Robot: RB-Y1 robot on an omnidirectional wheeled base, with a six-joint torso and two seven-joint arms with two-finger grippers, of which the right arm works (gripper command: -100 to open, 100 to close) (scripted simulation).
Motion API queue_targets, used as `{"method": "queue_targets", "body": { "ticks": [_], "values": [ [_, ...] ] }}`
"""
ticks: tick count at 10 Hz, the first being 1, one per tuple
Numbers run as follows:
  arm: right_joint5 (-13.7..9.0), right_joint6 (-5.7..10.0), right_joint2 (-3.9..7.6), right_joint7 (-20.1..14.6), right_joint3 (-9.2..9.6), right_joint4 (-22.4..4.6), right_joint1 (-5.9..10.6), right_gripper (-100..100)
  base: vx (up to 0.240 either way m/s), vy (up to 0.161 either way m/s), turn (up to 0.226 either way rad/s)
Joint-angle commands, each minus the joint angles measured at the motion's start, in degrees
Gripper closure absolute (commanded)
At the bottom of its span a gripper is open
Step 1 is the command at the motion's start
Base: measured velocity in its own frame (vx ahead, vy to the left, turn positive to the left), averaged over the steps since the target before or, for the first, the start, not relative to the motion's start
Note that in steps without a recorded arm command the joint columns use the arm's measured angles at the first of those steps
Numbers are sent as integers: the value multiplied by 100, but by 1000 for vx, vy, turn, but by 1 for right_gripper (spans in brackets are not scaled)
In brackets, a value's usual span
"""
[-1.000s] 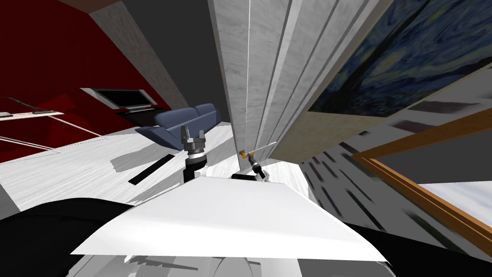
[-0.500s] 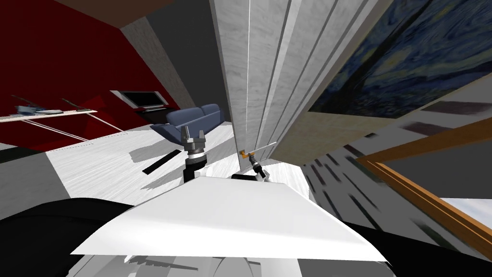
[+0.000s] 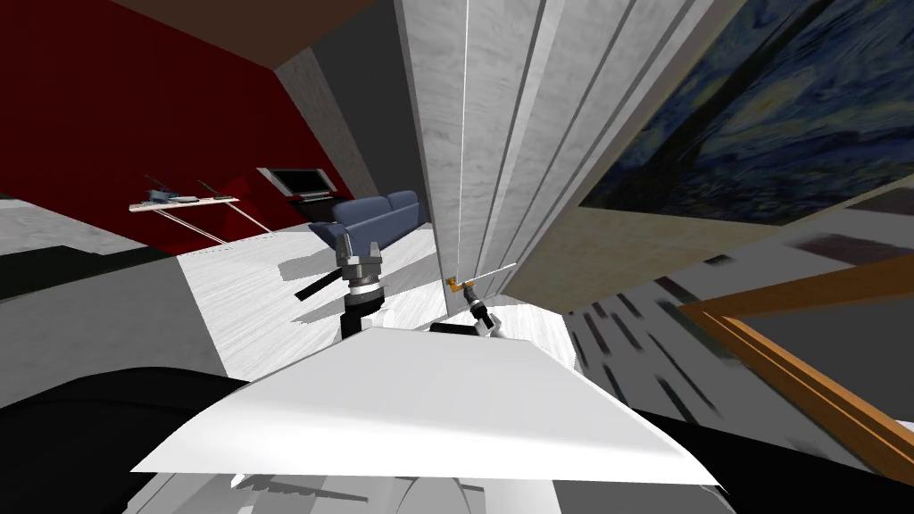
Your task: Push the door open
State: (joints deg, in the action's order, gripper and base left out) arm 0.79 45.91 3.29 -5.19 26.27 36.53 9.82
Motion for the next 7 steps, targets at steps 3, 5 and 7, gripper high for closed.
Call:
{"method": "queue_targets", "body": {
  "ticks": [3, 5, 7],
  "values": [
    [75, 90, -110, -9, -219, -281, 150, 100, -155, -143, 234],
    [119, 121, -194, -19, -310, -386, 212, 100, -164, -162, 208],
    [158, 148, -282, -27, -389, -476, 266, 100, -146, -139, 197]
  ]
}}
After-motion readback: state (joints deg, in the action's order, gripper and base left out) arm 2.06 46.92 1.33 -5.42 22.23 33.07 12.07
